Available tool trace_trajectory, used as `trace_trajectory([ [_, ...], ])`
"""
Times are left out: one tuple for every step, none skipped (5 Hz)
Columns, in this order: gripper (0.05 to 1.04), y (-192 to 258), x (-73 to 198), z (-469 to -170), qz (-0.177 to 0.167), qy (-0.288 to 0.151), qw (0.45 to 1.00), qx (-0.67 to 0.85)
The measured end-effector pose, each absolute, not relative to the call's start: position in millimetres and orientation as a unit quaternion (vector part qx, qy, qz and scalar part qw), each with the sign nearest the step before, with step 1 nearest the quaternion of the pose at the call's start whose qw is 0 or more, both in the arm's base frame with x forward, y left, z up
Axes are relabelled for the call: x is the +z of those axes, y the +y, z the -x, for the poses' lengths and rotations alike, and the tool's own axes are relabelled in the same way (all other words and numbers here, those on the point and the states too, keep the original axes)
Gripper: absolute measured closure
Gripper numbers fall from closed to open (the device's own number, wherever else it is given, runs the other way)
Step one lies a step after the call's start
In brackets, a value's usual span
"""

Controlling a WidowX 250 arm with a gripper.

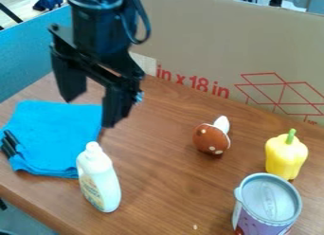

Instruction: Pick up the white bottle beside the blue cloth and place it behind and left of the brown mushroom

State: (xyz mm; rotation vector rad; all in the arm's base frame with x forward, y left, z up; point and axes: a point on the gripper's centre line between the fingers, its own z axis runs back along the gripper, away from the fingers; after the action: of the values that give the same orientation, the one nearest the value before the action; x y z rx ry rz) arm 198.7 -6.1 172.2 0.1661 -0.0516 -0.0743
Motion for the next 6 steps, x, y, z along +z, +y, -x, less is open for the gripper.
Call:
trace_trajectory([
  [0.073, 3, 166, -196, -0.093, -0.024, 0.995, -0.018],
  [0.073, 2, 150, -205, -0.067, -0.019, 0.997, -0.041],
  [0.073, 7, 143, -206, -0.055, -0.018, 0.998, -0.039],
  [0.073, 10, 132, -205, -0.054, -0.002, 0.998, -0.04],
  [0.073, 17, 127, -201, -0.052, 0.005, 0.998, -0.032],
  [0.073, 17, 122, -198, -0.052, 0.008, 0.998, -0.029],
])
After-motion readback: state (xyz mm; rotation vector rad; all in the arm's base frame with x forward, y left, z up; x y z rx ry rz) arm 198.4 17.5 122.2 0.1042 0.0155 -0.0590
